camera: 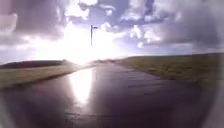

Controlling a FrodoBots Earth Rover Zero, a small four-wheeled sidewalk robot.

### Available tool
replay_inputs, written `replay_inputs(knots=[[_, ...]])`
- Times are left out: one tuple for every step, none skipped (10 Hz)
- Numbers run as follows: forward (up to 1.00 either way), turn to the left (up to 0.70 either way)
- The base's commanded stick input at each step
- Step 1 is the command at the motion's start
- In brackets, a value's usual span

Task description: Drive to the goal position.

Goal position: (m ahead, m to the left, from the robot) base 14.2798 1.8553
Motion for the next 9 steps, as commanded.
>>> replay_inputs(knots=[[0.7,-0.14],[0.7,-0.14],[0.7,-0.14],[0.7,-0.14],[0.7,-0.14],[0.7,-0.14],[0.7,-0.14],[0.7,-0.14],[0.7,-0.14]])
